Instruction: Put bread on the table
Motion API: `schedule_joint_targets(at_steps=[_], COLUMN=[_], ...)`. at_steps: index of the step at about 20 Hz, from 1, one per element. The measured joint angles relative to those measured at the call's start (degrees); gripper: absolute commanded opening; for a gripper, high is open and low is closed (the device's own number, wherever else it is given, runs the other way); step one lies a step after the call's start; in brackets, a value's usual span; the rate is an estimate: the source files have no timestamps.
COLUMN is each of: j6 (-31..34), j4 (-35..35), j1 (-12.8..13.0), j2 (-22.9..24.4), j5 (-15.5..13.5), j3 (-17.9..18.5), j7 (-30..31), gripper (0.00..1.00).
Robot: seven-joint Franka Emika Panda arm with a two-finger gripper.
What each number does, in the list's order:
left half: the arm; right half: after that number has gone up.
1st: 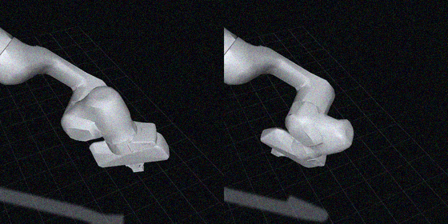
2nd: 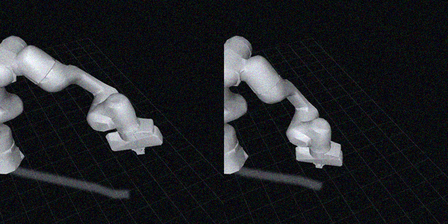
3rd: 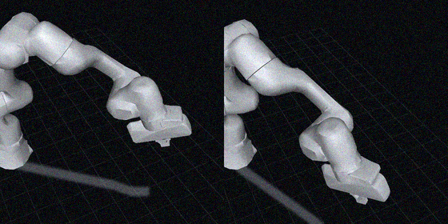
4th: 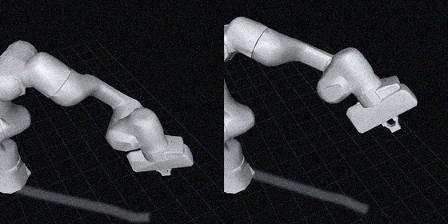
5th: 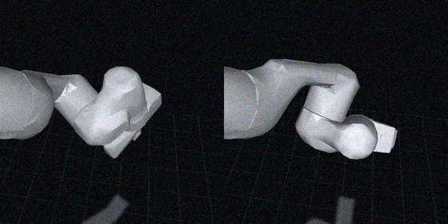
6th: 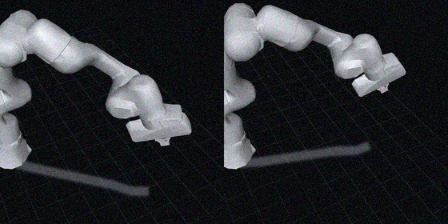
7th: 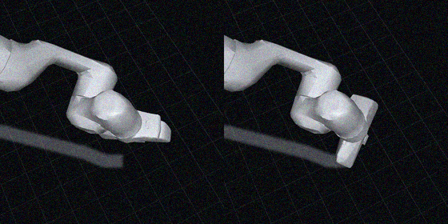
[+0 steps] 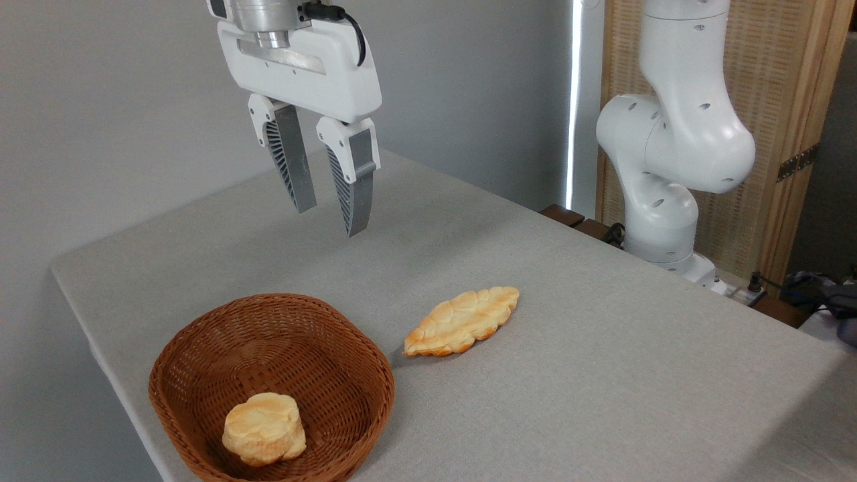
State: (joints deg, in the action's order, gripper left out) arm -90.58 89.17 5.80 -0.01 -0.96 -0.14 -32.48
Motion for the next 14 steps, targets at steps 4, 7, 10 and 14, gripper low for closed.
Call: schedule_joint_targets(at_steps=[4, 7, 10, 14], j6=[0.0, 0.0, 0.0, -4.66], j4=[0.0, 0.0, 0.0, 1.01], j1=[0.0, 0.0, 0.0, -0.05], j2=[0.0, 0.0, 0.0, -0.04], j5=[-0.15, -0.17, -0.17, -0.17], j3=[0.13, 0.31, 0.36, 0.49], j7=[0.0, 0.0, 0.0, 0.0], gripper=[1.0, 1.0, 1.0, 1.0])
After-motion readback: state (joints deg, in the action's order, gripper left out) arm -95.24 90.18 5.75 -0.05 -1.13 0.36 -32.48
